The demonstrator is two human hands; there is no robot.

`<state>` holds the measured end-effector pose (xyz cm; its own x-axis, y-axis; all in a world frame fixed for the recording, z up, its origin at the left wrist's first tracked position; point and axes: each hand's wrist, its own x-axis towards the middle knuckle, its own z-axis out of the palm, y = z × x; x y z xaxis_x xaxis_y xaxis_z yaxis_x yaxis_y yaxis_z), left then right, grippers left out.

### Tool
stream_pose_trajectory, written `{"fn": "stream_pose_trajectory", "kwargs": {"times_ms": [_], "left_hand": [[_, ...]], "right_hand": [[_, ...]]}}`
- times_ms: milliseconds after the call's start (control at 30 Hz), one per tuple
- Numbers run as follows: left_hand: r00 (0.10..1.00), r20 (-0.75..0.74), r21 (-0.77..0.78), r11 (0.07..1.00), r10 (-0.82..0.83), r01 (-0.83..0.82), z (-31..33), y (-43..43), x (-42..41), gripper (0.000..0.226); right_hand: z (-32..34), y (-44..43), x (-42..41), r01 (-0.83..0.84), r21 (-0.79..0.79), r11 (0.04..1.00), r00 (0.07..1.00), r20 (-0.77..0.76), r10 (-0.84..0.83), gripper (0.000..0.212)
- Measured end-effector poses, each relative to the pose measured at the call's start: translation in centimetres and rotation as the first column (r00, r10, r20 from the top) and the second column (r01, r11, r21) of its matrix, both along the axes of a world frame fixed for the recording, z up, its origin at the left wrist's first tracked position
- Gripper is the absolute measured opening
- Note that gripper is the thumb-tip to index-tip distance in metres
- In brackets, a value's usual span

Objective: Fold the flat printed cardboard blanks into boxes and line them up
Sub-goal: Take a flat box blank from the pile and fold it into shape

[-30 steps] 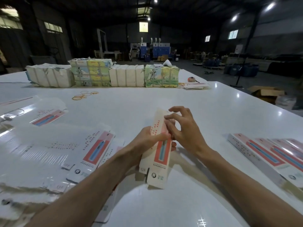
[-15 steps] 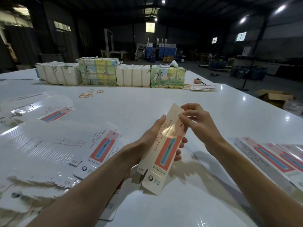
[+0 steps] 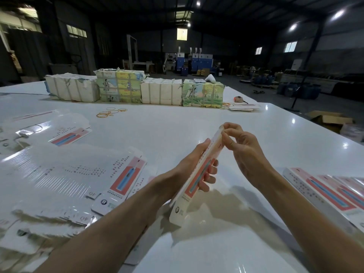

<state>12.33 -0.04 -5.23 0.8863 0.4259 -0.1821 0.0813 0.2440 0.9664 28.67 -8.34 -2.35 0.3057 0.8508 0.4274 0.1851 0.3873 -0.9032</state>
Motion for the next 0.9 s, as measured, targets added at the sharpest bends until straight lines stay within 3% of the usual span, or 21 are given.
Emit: {"fn": "stream_pose_trajectory", "kwargs": {"times_ms": [167, 300, 467, 567, 633, 733, 800, 900], "left_hand": [[0.989, 0.116, -0.122, 0.989, 0.094, -0.080, -0.5, -0.1, -0.2, 0.064], [0.942, 0.246, -0.291, 0.945, 0.227, -0.152, -0.6, 0.8, -1.1, 0.068], [0.918, 0.255, -0.101, 0.953, 0.304, -0.287, -0.8, 0.2, -0.8, 0.074], [0.833, 0.308, 0.172, 0.834, 0.459, -0.524, -0.8, 0.0, -0.6, 0.042], [0.785, 0.401, 0.330, 0.725, 0.472, -0.604, -1.2, 0.1, -0.5, 0.040], [0.803, 0.465, 0.379, 0.735, 0.373, -0.562, -1.3, -0.1, -0.2, 0.044], [0.838, 0.452, 0.340, 0.810, 0.305, -0.478, -0.9, -0.4, -0.1, 0.052], [0.884, 0.379, 0.377, 0.827, 0.273, -0.418, -1.0, -0.7, 0.4, 0.100]], "right_hand": [[-1.4, 0.5, -0.6, 0.118, 0.007, 0.993, 0.993, 0.011, -0.118, 0.024], [-2.4, 0.7, -1.8, 0.068, -0.047, 0.997, 0.996, -0.058, -0.071, 0.051], [-3.4, 0.5, -3.0, 0.037, 0.028, 0.999, 0.998, 0.040, -0.038, 0.044], [-3.1, 0.2, -2.7, 0.041, 0.054, 0.998, 0.999, 0.000, -0.041, 0.050], [-2.8, 0.2, -2.7, 0.055, 0.049, 0.997, 0.998, 0.022, -0.056, 0.048], [-2.4, 0.2, -2.7, 0.086, 0.044, 0.995, 0.993, 0.082, -0.089, 0.043], [-2.1, 0.1, -2.6, 0.074, 0.037, 0.997, 0.994, 0.077, -0.077, 0.049], [-1.9, 0.0, -2.5, 0.061, 0.027, 0.998, 0.996, 0.058, -0.062, 0.052]]}}
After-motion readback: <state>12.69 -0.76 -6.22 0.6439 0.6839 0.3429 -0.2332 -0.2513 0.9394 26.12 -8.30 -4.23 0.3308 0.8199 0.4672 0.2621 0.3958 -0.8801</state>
